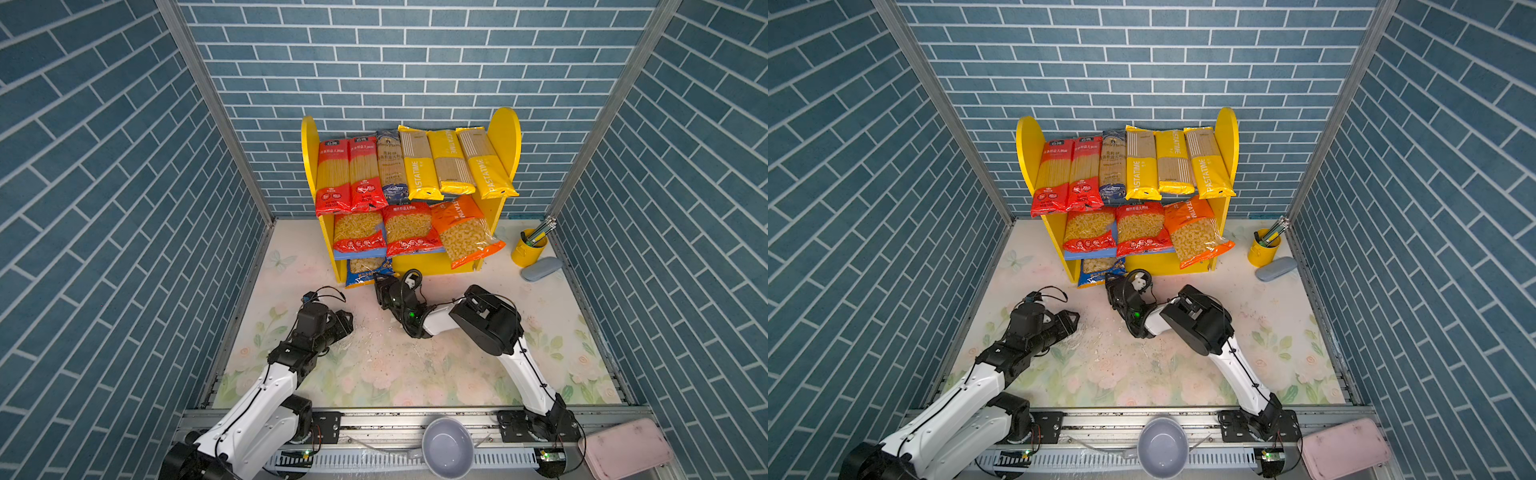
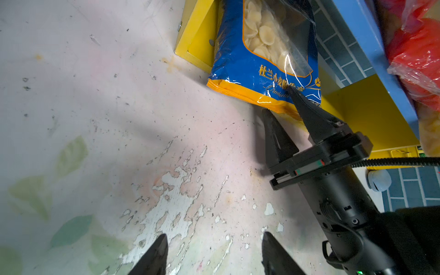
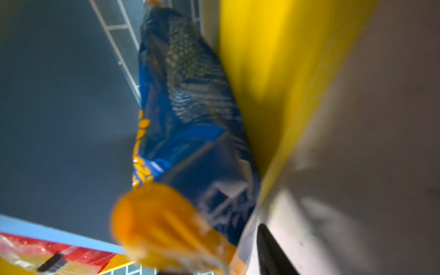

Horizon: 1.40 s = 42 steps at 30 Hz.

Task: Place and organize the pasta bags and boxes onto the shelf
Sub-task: 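Open the right gripper and draw it back from the shelf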

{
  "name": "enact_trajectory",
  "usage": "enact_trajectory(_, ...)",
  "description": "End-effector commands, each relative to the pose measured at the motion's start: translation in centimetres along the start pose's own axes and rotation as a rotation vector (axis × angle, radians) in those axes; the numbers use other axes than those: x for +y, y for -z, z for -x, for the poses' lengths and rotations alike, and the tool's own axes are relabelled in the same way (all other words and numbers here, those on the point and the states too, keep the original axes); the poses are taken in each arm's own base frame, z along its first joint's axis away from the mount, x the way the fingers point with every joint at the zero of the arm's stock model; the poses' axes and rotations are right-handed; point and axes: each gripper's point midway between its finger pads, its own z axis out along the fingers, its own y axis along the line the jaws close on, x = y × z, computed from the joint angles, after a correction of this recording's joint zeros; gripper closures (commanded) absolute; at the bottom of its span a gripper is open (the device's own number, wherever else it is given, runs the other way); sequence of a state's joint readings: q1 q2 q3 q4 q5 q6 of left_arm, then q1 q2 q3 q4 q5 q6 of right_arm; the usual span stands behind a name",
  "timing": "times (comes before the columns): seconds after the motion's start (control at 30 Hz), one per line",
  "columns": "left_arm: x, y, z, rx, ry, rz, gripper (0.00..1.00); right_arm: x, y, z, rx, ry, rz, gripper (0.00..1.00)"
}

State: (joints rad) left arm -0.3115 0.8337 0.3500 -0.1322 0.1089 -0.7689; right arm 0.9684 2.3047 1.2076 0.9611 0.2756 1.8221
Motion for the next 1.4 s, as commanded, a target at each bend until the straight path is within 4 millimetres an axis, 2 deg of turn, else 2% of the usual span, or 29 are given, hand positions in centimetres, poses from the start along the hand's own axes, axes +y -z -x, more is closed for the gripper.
enact_trajectory(0.0,-0.5,0.4,1.2,-0.034,-0.018,0.006,0.36,1.3,1.9,0.0,0.015,-0.030,0.029,0.49)
enact_trajectory(0.1,-0.5,0.3,1.3,-0.033,-0.023,0.004,0.37,0.7,3.5,0.2,0.028,-0.002,0.024,0.48)
enact_trajectory(0.13,-0.6,0.3,1.4,-0.034,-0.024,0.002,0.37,1.9,4.3,0.2,0.029,0.004,0.050,0.48)
enact_trajectory(0.4,-0.8,0.7,1.7,-0.041,-0.050,0.002,0.37,1.1,10.9,1.7,0.087,0.172,0.054,0.52)
enact_trajectory(0.53,-1.1,1.1,2.0,-0.055,-0.058,-0.006,0.37,1.6,14.4,3.4,0.105,0.288,0.044,0.54)
enact_trajectory(0.6,-1.5,1.1,2.2,-0.056,-0.058,-0.019,0.37,1.6,15.6,4.8,0.115,0.330,0.010,0.55)
enact_trajectory(0.8,-3.6,1.5,2.5,-0.039,-0.095,-0.082,0.36,4.0,20.0,11.1,0.024,0.518,-0.077,0.55)
enact_trajectory(0.93,-5.9,2.3,2.3,-0.039,-0.126,-0.159,0.36,5.5,23.2,14.9,-0.059,0.619,-0.183,0.55)
enact_trajectory(1.1,-7.4,2.5,2.3,-0.041,-0.145,-0.188,0.35,6.2,24.3,17.9,-0.097,0.591,-0.201,0.54)
enact_trajectory(1.27,-7.2,2.1,1.9,-0.026,-0.150,-0.181,0.36,9.2,23.3,19.8,-0.106,0.613,-0.153,0.51)
enact_trajectory(1.37,-6.8,1.9,1.5,-0.020,-0.142,-0.174,0.36,11.0,22.7,20.3,-0.117,0.630,-0.120,0.52)
